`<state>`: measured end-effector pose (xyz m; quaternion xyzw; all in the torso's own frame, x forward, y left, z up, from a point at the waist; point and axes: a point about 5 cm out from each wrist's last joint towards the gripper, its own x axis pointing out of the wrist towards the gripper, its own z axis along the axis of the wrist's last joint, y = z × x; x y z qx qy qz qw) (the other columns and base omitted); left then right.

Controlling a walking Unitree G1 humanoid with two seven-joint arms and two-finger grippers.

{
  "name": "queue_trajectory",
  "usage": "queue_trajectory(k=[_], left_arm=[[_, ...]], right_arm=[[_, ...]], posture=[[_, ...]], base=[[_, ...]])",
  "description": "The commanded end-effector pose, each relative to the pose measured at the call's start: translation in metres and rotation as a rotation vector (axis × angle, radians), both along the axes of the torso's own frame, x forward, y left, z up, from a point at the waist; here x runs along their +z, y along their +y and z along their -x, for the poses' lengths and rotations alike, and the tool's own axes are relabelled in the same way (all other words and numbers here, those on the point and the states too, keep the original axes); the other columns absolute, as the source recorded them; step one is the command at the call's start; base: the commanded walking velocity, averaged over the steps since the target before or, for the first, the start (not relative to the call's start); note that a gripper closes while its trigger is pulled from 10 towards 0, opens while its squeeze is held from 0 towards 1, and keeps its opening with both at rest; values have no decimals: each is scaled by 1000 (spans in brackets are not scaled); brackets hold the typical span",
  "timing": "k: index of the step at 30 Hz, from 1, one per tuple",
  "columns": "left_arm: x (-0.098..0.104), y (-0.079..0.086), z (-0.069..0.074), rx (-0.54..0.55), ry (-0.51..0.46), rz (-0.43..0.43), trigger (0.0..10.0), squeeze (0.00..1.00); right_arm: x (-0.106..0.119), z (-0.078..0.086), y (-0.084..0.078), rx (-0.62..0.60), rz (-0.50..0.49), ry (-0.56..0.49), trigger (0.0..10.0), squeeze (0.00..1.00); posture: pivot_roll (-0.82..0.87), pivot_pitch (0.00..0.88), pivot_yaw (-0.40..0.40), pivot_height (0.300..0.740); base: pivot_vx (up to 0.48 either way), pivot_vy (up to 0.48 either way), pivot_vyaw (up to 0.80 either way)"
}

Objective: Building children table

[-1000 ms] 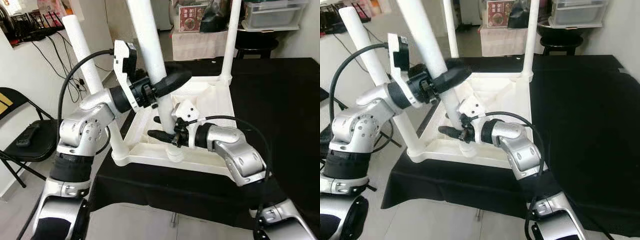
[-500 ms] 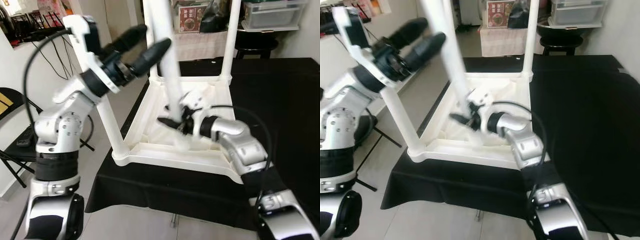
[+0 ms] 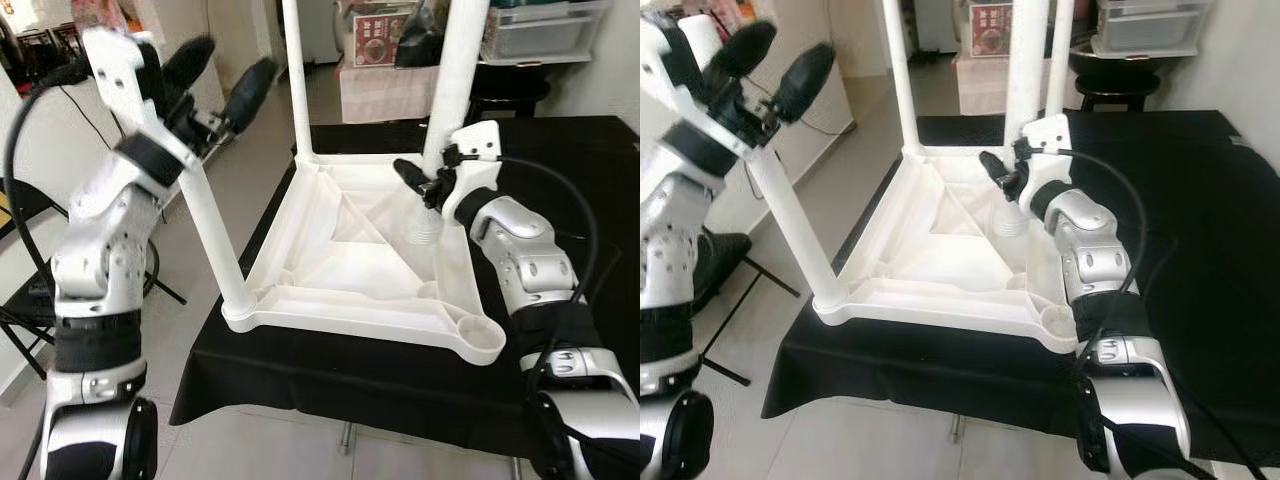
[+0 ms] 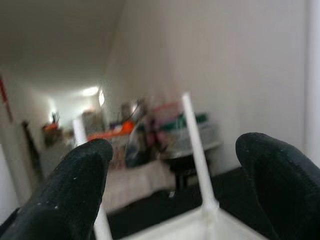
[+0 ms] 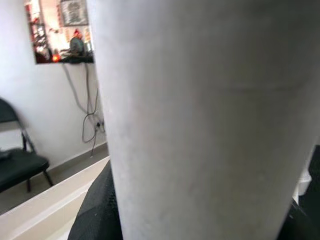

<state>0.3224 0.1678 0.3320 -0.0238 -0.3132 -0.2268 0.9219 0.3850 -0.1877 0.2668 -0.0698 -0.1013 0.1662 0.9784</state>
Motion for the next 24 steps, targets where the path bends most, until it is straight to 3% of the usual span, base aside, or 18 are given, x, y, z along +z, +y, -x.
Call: queue_trajectory(k=[1,4,6,14,15,16,24], left_arm=[[-19,2,-3,83,65,-34,10000,0],[-32,-2,-2,110,99,-56,10000,0],[-60,-12,6,149,171,-31,10000,0],[-89,-19,20,176,246,19,10000,0],[-110,-23,26,186,309,-1,10000,0],[-118,-25,28,186,332,-17,10000,0],[-152,-36,40,195,451,-8,10000,0]], right_arm=[[-1,2,4,12,-20,-23,10000,0],[-4,4,5,13,-24,-26,10000,0],[-14,6,3,-5,-34,-24,10000,0],[-22,14,2,3,-78,-41,10000,0],[-23,17,9,19,-115,-55,10000,0],[-23,17,12,24,-127,-57,10000,0],[-20,14,24,69,-159,-64,10000,0]], posture=[[-157,8,93,740],[-155,11,88,740],[-151,16,77,740],[-141,19,66,740],[-140,18,64,740],[-140,18,64,740],[-121,8,54,740]], base=[[0,0,0],[0,0,0],[0,0,0],[0,0,0],[0,0,0],[0,0,0],[0,0,0]])
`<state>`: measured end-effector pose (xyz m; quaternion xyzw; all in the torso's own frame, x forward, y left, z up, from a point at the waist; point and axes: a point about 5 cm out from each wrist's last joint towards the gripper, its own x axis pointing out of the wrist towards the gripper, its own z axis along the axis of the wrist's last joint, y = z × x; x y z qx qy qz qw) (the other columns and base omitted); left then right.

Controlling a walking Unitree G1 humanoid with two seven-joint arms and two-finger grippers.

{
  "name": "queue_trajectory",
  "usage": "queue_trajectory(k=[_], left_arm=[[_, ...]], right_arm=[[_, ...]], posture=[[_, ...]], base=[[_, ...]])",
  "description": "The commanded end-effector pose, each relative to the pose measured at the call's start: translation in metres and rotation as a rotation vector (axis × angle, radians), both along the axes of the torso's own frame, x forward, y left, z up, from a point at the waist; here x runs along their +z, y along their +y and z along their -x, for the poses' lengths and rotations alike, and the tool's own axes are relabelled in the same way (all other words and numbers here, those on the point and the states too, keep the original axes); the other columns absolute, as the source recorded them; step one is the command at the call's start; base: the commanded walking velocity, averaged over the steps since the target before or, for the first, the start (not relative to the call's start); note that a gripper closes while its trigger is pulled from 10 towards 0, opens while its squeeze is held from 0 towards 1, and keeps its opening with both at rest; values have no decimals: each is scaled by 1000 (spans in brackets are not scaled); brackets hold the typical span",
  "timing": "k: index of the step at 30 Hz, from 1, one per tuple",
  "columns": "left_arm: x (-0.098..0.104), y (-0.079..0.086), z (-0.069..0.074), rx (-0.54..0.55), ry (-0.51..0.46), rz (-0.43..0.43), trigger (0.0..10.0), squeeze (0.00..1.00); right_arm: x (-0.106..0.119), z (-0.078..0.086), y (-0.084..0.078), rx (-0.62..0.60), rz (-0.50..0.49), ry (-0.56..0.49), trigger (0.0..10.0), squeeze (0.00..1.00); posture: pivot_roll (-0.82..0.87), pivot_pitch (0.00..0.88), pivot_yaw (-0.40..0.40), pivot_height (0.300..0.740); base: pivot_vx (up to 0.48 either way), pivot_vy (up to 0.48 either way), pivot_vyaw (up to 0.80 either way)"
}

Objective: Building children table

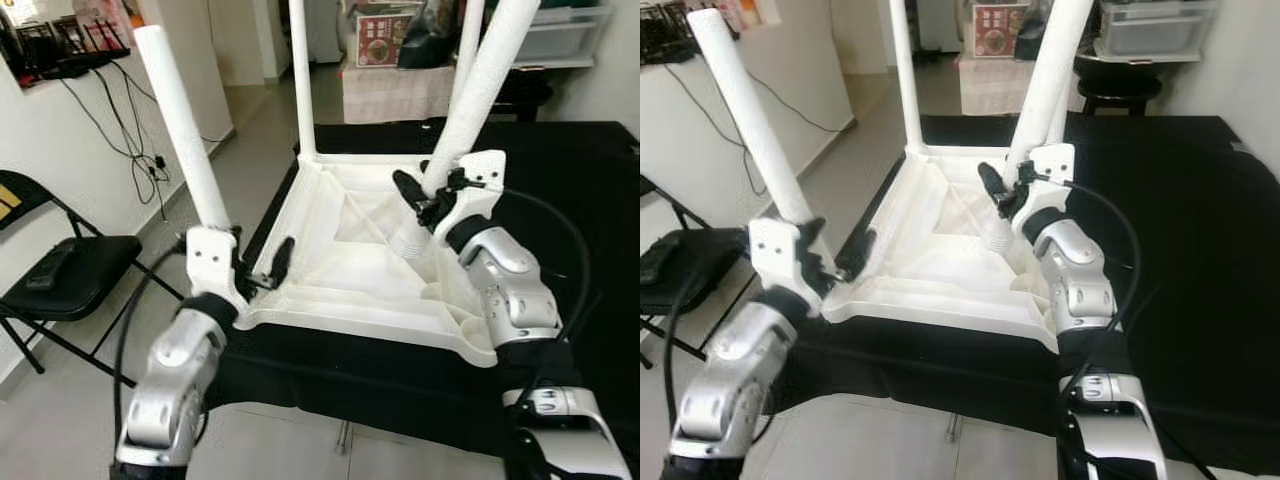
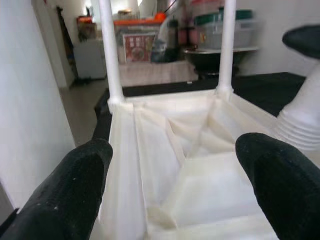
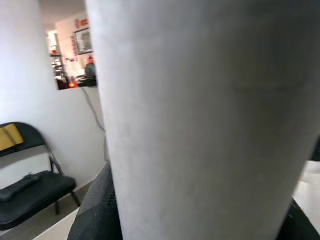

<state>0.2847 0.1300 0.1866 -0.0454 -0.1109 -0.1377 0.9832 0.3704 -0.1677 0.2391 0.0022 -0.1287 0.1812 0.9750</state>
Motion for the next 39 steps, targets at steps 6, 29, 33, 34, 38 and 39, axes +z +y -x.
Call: queue_trajectory(k=[6,29,33,34,38,39], left_arm=[[-24,0,10,35,83,-21,10000,0],[-55,1,17,-29,191,55,10000,0],[-57,1,20,-43,194,40,10000,0],[-57,1,20,-43,194,40,10000,0],[-58,2,21,-40,192,39,10000,0],[-57,3,22,-35,191,40,10000,0]], right_arm=[[5,1,6,27,6,-32,10000,0],[-11,8,23,135,63,-2,10000,0],[-11,10,24,145,61,-2,10000,0],[-11,10,24,145,61,-2,10000,0],[-12,11,24,148,67,-4,10000,0],[-12,11,24,151,70,-5,10000,0]], posture=[[-123,11,56,740],[-135,4,65,740],[-134,6,70,740],[-134,6,70,740],[-133,9,73,740],[-132,10,74,740]], base=[[0,0,0],[0,-244,0],[0,0,0],[0,0,0],[0,0,0],[0,0,0]])
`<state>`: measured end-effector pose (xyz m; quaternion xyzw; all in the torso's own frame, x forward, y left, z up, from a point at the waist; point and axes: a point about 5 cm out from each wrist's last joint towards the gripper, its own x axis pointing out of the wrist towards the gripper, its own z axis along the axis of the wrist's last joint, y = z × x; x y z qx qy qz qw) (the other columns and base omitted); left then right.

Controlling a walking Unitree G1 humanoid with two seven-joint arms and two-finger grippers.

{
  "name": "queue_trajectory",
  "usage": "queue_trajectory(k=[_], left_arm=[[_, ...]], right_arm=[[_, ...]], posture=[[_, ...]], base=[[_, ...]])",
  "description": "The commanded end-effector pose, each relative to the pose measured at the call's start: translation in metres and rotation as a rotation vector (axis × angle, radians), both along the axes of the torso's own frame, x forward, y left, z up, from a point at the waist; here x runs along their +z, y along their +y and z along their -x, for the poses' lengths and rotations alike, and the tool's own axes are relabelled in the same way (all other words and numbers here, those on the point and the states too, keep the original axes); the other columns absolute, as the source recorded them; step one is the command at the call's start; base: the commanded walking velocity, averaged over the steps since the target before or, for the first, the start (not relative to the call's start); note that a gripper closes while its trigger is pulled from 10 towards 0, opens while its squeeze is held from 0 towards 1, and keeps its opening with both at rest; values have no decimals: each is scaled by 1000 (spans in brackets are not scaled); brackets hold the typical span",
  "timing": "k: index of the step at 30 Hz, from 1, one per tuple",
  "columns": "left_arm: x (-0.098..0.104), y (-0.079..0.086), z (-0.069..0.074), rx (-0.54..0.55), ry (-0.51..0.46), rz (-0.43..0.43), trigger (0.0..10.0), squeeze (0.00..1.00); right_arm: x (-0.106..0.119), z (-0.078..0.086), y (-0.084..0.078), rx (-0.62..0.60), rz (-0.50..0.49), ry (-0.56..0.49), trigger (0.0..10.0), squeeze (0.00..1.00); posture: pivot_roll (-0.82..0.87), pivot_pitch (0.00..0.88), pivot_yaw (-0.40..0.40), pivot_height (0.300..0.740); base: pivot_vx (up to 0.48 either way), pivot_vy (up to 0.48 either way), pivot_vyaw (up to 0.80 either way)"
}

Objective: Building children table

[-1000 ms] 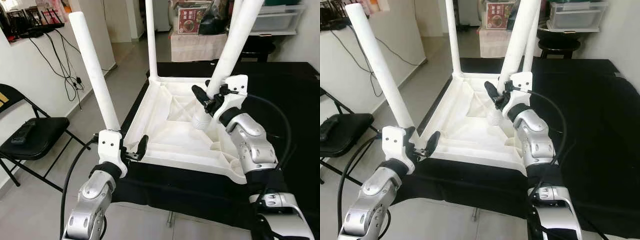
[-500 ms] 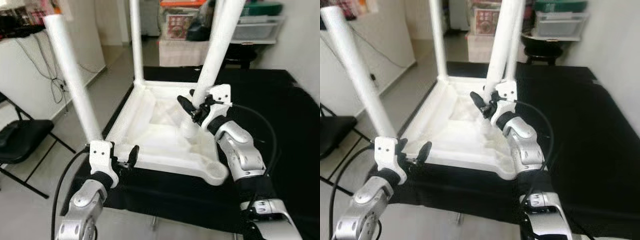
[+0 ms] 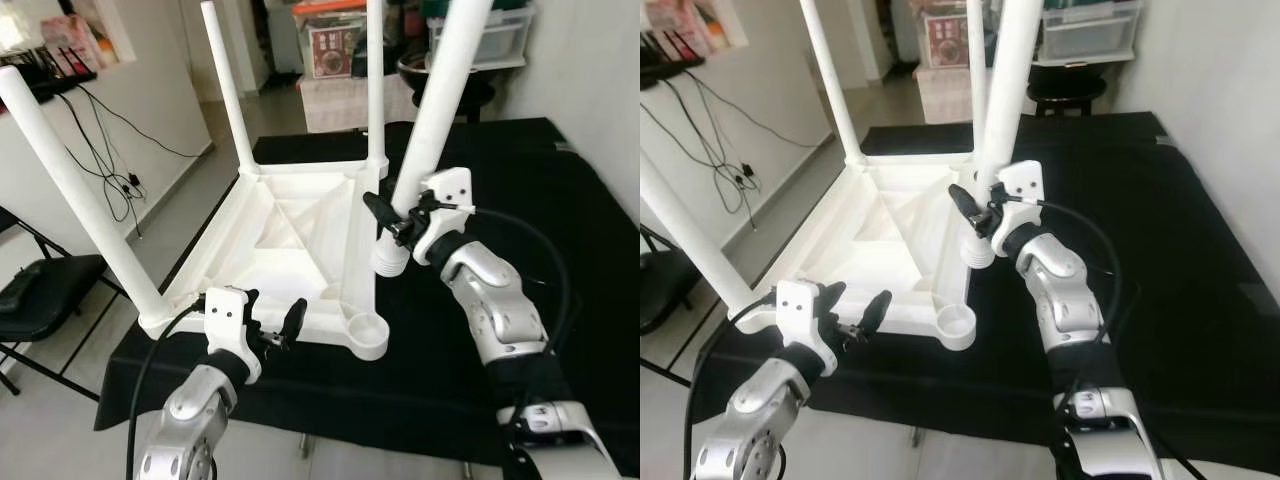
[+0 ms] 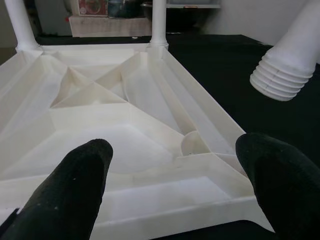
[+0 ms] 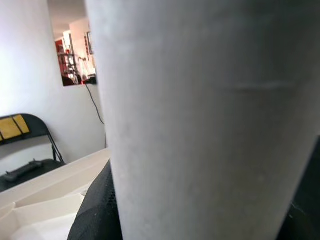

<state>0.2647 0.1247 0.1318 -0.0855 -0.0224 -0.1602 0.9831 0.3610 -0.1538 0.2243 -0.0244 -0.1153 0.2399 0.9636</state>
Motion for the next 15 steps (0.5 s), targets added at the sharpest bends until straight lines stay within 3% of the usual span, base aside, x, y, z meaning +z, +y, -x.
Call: queue_trajectory(k=[1,10,15], left_arm=[[-3,9,2,33,8,-14,10000,0],[-3,10,3,58,8,-65,10000,0],[-5,9,3,51,25,-77,10000,0]], right_arm=[[2,2,10,45,0,-17,10000,0],[1,4,13,60,13,-18,10000,0],[1,4,13,65,13,-16,10000,0]], posture=[[-132,12,74,740],[-131,13,72,740],[-132,14,74,740]], base=[[0,0,0],[0,0,0],[0,480,0]])
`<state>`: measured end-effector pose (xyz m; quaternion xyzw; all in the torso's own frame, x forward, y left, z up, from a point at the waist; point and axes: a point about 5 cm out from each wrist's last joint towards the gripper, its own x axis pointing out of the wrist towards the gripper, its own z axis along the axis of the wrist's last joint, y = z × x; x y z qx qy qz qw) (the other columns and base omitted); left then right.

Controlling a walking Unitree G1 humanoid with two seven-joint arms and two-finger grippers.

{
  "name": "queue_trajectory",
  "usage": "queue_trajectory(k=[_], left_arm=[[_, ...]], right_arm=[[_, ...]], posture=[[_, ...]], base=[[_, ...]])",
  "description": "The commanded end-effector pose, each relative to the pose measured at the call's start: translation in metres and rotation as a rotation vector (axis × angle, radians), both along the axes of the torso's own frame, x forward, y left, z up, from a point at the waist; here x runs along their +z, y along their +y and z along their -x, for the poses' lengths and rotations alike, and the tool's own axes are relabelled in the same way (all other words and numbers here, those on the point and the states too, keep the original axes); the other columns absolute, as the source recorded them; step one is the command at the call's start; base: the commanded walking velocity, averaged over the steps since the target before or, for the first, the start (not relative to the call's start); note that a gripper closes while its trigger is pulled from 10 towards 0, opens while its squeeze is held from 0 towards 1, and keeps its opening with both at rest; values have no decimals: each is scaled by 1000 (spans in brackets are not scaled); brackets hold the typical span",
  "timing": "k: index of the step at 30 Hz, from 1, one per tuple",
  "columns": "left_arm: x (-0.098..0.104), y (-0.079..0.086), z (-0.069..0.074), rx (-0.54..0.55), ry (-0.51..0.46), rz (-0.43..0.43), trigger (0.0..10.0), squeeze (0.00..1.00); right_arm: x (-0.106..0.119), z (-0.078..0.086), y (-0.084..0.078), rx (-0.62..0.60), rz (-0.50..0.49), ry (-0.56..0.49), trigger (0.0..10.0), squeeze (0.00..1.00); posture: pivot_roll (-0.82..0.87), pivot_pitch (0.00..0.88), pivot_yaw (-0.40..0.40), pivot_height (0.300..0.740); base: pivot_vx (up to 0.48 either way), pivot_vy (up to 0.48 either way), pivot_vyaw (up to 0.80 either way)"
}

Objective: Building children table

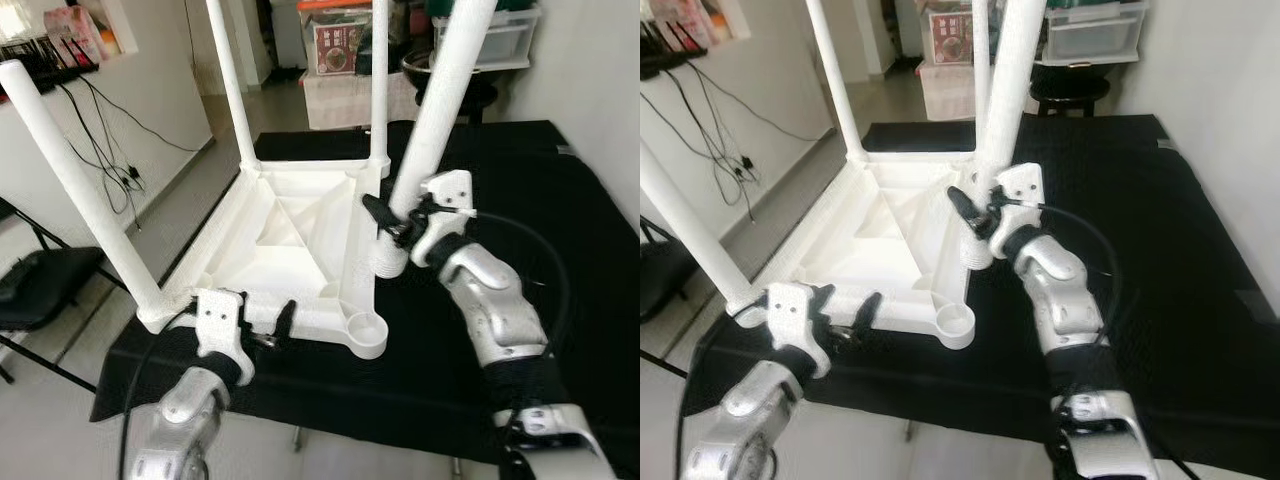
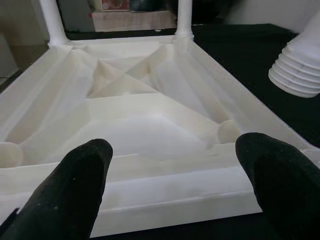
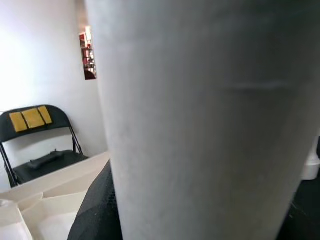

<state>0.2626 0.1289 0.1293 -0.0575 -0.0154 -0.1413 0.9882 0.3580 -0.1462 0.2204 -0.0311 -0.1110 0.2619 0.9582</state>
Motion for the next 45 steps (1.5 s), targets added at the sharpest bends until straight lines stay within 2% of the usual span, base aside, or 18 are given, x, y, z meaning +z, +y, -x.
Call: queue_trajectory(k=[1,7,16,27,30,33,39,40,42,43,45], left_arm=[[-2,4,1,13,17,-20,10000,0],[1,2,2,5,-24,-53,10000,0],[-1,3,7,-10,-6,-28,10000,0],[0,1,8,-23,-21,-48,10000,0],[3,-1,11,-44,-33,-66,10000,0],[5,-8,21,-114,-43,-104,10000,0],[7,-9,25,-142,-44,-118,10000,0],[10,-10,32,-178,-52,-144,10000,0],[16,-12,44,-238,-63,-177,10000,0],[17,-12,49,-260,-65,-181,10000,0],[18,-13,51,-271,-65,-180,10000,0]], right_arm=[[5,1,5,21,-8,-21,10000,0],[7,1,5,30,-2,-26,10000,0],[7,2,4,34,6,-31,10000,0],[7,3,3,36,8,-32,10000,0],[9,6,4,89,20,-43,10000,0],[16,11,9,260,42,-55,10000,0],[22,14,12,338,39,-64,10000,0],[30,17,15,474,55,-70,10000,0],[44,20,17,665,85,-77,10000,0],[49,19,16,720,98,-77,10000,0],[51,18,16,738,104,-76,10000,0]], posture=[[-132,14,74,740],[-135,11,72,740],[-137,11,75,740],[-139,20,76,740],[-132,41,81,740],[-124,69,87,740],[-114,93,92,740],[-68,161,98,740],[-41,195,93,740],[-41,195,93,740],[-41,195,93,740]], base=[[0,480,0],[0,80,0],[0,0,0],[0,0,0],[0,0,0],[0,0,0],[0,0,0],[0,0,0],[0,0,0],[0,0,0],[0,0,0]])
